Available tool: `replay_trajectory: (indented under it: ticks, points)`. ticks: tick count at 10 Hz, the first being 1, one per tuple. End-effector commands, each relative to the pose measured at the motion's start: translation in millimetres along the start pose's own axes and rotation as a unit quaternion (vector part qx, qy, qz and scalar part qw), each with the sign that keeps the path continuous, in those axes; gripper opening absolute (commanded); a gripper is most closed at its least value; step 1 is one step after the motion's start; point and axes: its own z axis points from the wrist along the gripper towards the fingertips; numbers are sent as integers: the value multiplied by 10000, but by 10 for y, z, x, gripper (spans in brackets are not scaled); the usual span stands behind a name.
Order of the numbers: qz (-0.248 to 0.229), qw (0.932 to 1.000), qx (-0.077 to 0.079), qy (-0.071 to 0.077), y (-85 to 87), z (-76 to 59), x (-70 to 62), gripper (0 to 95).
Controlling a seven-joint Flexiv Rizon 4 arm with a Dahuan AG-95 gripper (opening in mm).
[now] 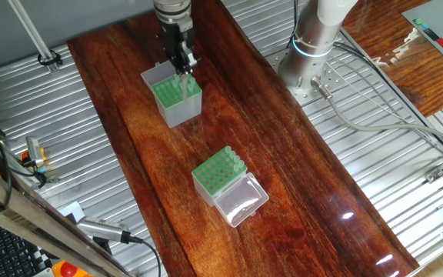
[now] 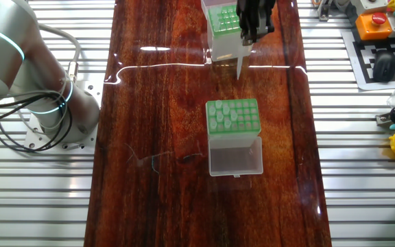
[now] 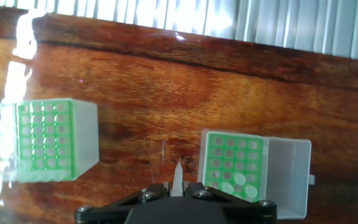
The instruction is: Transfer all large pipette tips from one holder to another
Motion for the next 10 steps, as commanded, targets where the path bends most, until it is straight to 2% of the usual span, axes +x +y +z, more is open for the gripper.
replay_trajectory:
  ticks: [1,2,3,4,5,6,8,9,10]
  points:
    - [-227,9996,-153,83,506,-138,-89,0]
    - [-144,9997,-160,119,646,-156,-111,0]
    - [77,9998,-137,131,933,-159,-144,0]
    - [176,9997,-85,139,1041,-141,-157,0]
    - [100,9998,30,193,1031,-133,-160,0]
    - [-23,9997,52,219,1031,-133,-160,0]
    - [-511,9985,-3,197,1031,-133,-160,0]
    - [-738,9971,-58,161,1031,-133,-160,0]
    - [-768,9968,-160,125,1031,-133,-160,0]
